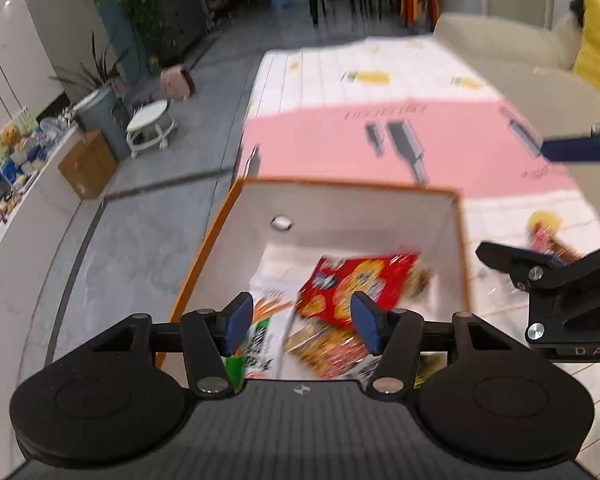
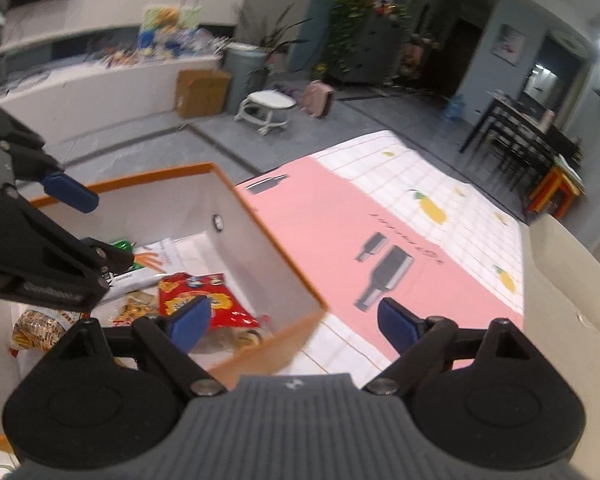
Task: Organize snacks
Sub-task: 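Carry both snacks over the orange box and open both tools to drop them, then move both tools back from the box toward the white packet and red strip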
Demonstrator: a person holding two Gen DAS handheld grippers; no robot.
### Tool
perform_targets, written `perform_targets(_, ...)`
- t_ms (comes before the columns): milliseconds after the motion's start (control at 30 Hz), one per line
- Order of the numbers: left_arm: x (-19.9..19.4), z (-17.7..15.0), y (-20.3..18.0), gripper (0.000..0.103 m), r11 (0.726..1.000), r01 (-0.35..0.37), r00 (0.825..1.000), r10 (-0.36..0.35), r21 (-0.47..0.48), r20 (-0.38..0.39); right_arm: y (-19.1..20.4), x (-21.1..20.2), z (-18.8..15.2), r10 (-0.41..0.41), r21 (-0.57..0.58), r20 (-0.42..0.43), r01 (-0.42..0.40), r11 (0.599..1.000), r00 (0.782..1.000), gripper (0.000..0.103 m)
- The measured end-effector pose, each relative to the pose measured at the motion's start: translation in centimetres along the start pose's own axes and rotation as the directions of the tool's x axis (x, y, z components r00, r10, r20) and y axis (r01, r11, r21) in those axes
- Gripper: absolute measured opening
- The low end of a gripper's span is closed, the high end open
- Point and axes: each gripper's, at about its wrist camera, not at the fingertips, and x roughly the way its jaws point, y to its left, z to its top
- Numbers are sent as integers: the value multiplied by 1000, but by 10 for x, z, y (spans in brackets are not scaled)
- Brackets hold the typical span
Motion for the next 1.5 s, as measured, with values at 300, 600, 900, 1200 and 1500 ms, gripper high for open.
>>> perform_targets(300,-42,-3,-53,66,995,97,985,-96,-2,147,-41,-60,-58,-62,195,30,55,979,998,87)
perform_targets(600,-46,-23,-109,66,977,211,960,-211,20,185,-67,-95,-126,-130,343,-9,125,931,991,87)
perform_targets(900,-19,-45,-145,66,970,244,958,-244,13,151,-86,-84,-191,-168,481,-133,212,851,977,87)
perform_targets(1200,10,-60,-155,66,973,229,968,-230,28,95,-90,-57,-213,-178,454,-189,246,856,966,87)
perform_targets(1500,38,-57,-162,66,971,225,969,-232,75,88,-94,-33,-217,-160,410,-173,218,886,972,87)
